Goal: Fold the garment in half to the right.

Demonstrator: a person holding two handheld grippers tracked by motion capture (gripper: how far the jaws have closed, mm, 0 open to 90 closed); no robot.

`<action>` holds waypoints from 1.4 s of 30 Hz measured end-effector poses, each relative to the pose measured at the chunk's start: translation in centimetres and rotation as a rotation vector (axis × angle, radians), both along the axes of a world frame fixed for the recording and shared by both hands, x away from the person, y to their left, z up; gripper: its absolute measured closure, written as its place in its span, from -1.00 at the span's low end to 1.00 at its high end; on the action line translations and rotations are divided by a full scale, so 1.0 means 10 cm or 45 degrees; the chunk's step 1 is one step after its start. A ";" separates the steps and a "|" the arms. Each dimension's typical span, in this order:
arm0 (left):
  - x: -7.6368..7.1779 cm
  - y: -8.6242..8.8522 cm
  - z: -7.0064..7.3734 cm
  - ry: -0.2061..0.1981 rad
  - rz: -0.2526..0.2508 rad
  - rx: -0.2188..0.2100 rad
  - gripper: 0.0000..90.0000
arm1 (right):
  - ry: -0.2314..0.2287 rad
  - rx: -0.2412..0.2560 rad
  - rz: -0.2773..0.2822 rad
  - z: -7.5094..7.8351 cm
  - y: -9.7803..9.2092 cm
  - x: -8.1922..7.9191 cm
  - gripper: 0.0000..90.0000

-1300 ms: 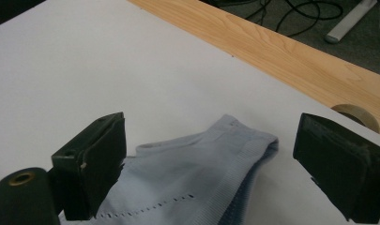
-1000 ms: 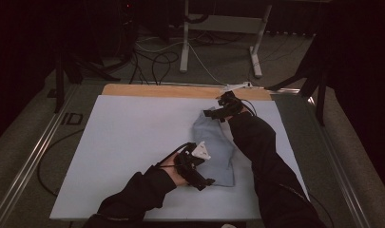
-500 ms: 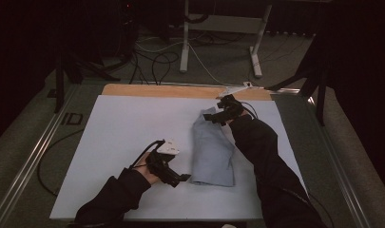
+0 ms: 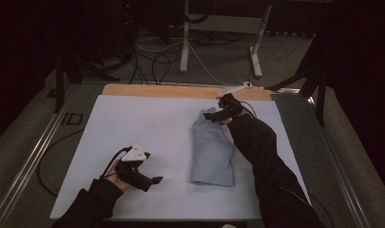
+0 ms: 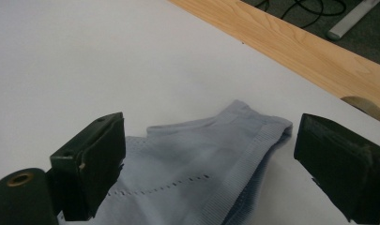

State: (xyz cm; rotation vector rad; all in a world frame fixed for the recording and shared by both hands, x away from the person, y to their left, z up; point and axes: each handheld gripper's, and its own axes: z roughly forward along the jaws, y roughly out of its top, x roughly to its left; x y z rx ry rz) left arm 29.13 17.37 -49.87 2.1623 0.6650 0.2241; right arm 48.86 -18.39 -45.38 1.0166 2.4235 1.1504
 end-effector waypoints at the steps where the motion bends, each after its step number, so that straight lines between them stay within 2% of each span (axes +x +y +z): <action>1: -0.02 0.06 -0.01 0.003 0.020 -0.007 -0.98 | 0.003 0.001 -0.007 -0.01 -0.01 0.01 -0.78; 3: -0.06 0.17 -0.04 0.006 0.054 -0.032 -0.99 | -0.002 -0.007 -0.032 -0.05 -0.02 0.04 -0.70; 6: -0.13 0.34 -0.06 -0.007 0.104 -0.036 -0.98 | 0.014 -0.004 -0.065 -0.11 -0.06 0.08 -0.68; 9: -0.19 0.48 -0.08 -0.021 0.155 -0.058 -0.98 | 0.068 -0.022 -0.080 -0.22 -0.07 0.13 -0.67; 13: -0.24 0.61 -0.10 -0.028 0.176 -0.055 -0.99 | 0.134 -0.036 -0.118 -0.37 -0.10 0.19 -0.48; 15: -0.25 0.65 -0.11 -0.029 0.187 -0.065 -0.99 | 0.166 -0.083 -0.128 -0.44 -0.10 0.21 -0.42; 21: -0.24 0.74 -0.11 -0.039 0.224 -0.098 -0.98 | 0.234 -0.143 -0.130 -0.58 -0.14 0.23 0.03; 24: -0.23 0.75 -0.12 -0.037 0.235 -0.105 -0.98 | 0.260 -0.130 -0.112 -0.59 -0.14 0.22 0.31; 27: -0.23 0.76 -0.13 -0.035 0.246 -0.113 -0.98 | 0.221 -0.173 -0.103 -0.56 -0.11 0.19 0.76; 28: -0.23 0.77 -0.13 -0.034 0.250 -0.115 -0.98 | 0.204 -0.176 -0.099 -0.53 -0.11 0.18 0.85; 32: -0.23 0.78 -0.13 -0.039 0.257 -0.122 -0.98 | 0.128 -0.169 -0.087 -0.40 -0.10 0.16 0.89; 35: -0.23 0.78 -0.12 -0.048 0.260 -0.121 -0.98 | 0.087 -0.103 -0.095 -0.31 -0.10 0.15 0.89; 37: -0.23 0.78 -0.12 -0.059 0.266 -0.122 -0.98 | 0.073 -0.096 -0.101 -0.29 -0.09 0.18 0.89; 40: -0.25 0.78 -0.10 -0.073 0.273 -0.127 -0.98 | 0.088 -0.081 -0.093 -0.31 -0.07 0.21 0.89; 42: -0.26 0.77 -0.09 -0.093 0.271 -0.109 -0.98 | 0.102 -0.093 -0.096 -0.35 -0.06 0.24 0.89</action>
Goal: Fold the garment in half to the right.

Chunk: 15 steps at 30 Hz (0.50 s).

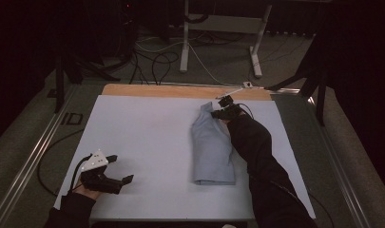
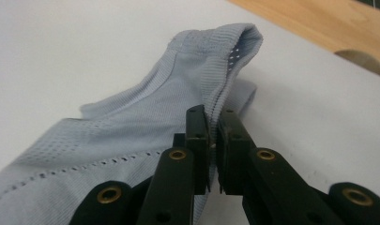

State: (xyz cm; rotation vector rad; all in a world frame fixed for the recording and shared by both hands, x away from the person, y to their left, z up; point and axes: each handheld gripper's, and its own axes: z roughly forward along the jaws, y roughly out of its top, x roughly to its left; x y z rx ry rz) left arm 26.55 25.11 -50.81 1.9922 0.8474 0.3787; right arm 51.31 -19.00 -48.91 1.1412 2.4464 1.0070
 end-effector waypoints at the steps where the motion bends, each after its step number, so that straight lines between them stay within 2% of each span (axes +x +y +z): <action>1: 0.00 0.00 0.00 -0.011 0.008 0.005 -0.98 | 0.013 0.001 -0.004 -0.02 0.01 0.01 0.89; 5: -0.01 0.00 -0.01 -0.012 0.009 0.008 -0.99 | 0.046 -0.015 -0.013 -0.10 0.02 0.04 0.89; 9: -0.01 0.01 -0.02 -0.012 0.021 0.008 -0.99 | 0.051 -0.038 -0.024 -0.16 0.00 0.06 0.88; 15: 0.00 0.03 -0.02 -0.013 0.031 -0.008 -0.98 | 0.065 -0.031 -0.047 -0.22 -0.03 0.09 0.85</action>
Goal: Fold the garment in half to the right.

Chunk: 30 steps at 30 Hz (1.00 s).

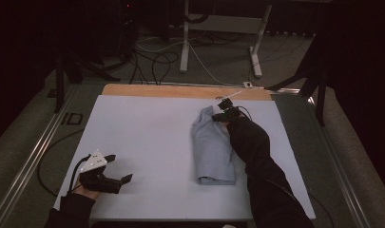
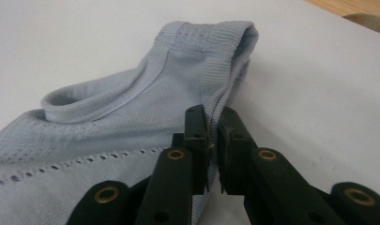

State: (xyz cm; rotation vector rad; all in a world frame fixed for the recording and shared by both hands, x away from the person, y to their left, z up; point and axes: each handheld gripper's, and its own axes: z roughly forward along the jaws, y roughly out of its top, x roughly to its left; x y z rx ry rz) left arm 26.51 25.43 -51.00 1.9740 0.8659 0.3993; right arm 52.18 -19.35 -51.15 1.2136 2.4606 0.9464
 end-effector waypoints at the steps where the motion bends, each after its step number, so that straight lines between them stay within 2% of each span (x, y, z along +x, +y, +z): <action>1: 0.00 0.00 0.00 0.000 0.003 0.002 -0.99 | -0.006 -0.001 0.000 -0.01 0.00 0.00 0.82; 4: 0.00 0.01 -0.01 0.005 0.006 -0.006 -0.99 | -0.008 -0.004 -0.013 -0.03 0.01 0.00 0.75; 9: 0.00 0.01 -0.02 0.011 0.002 -0.001 -0.99 | 0.000 -0.013 -0.038 -0.05 0.00 0.02 0.39; 13: 0.01 0.01 -0.01 0.012 0.003 -0.002 -0.98 | -0.015 -0.038 -0.008 0.00 0.00 0.00 0.14; 16: 0.00 0.00 -0.02 0.012 -0.002 0.009 -0.99 | -0.011 -0.011 0.005 0.05 0.01 -0.03 -0.09; 22: 0.00 0.00 -0.01 0.009 -0.001 0.003 -0.98 | -0.055 0.044 0.015 0.20 0.02 -0.09 -0.46; 24: 0.00 0.00 0.00 0.010 0.002 -0.001 -0.99 | -0.044 0.081 0.059 0.23 0.02 -0.12 -0.64; 28: 0.00 -0.01 0.00 0.006 -0.006 0.010 -0.99 | -0.031 0.120 0.109 0.27 0.04 -0.19 -0.66; 30: -0.01 0.00 0.01 0.004 -0.005 0.003 -0.99 | -0.042 0.126 0.102 0.29 0.05 -0.22 -0.68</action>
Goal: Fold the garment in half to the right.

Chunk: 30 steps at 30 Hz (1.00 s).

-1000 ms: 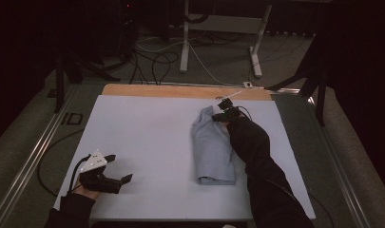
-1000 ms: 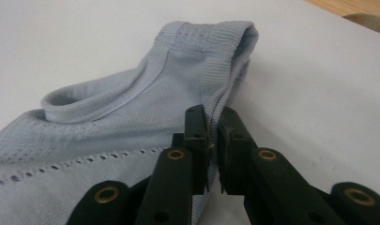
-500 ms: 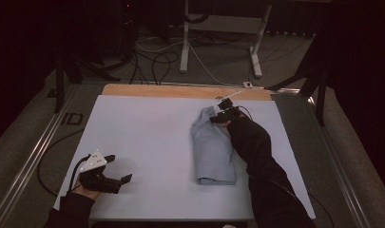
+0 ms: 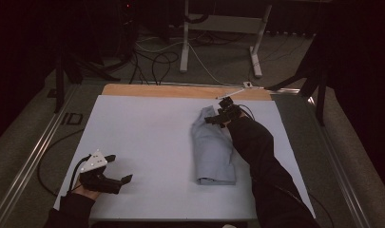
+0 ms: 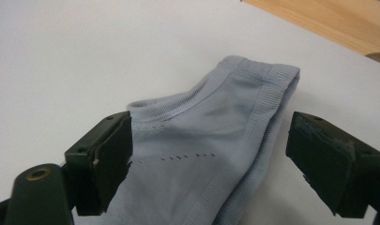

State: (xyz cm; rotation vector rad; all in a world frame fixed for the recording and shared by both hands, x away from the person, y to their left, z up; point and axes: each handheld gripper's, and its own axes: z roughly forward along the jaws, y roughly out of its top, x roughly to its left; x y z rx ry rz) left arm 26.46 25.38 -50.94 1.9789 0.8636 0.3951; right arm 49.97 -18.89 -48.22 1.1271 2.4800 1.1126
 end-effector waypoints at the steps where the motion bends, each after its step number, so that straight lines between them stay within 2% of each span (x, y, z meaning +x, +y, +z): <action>1: 0.00 0.00 0.00 -0.001 -0.002 0.004 -0.99 | -0.006 0.000 0.003 0.00 0.00 -0.02 -0.69; 3: 0.00 0.00 0.01 -0.001 -0.004 0.006 -0.99 | -0.015 -0.019 0.019 0.02 0.01 -0.04 -0.70; 10: 0.00 0.01 0.01 -0.003 -0.003 -0.005 -0.99 | -0.044 -0.029 0.035 0.13 -0.01 -0.19 -0.69; 16: -0.01 0.01 0.01 -0.003 -0.001 -0.006 -0.99 | -0.060 -0.003 0.055 0.20 -0.04 -0.36 -0.69; 18: -0.01 0.00 0.01 -0.006 -0.002 0.011 -0.99 | -0.065 -0.004 0.063 0.21 -0.05 -0.42 -0.69; 21: -0.01 0.00 0.01 -0.004 0.001 0.002 -0.98 | -0.074 0.014 0.068 0.24 -0.08 -0.52 -0.69; 30: -0.02 -0.01 0.02 -0.011 0.006 0.015 -0.99 | -0.104 0.023 0.108 0.24 -0.12 -0.85 -0.70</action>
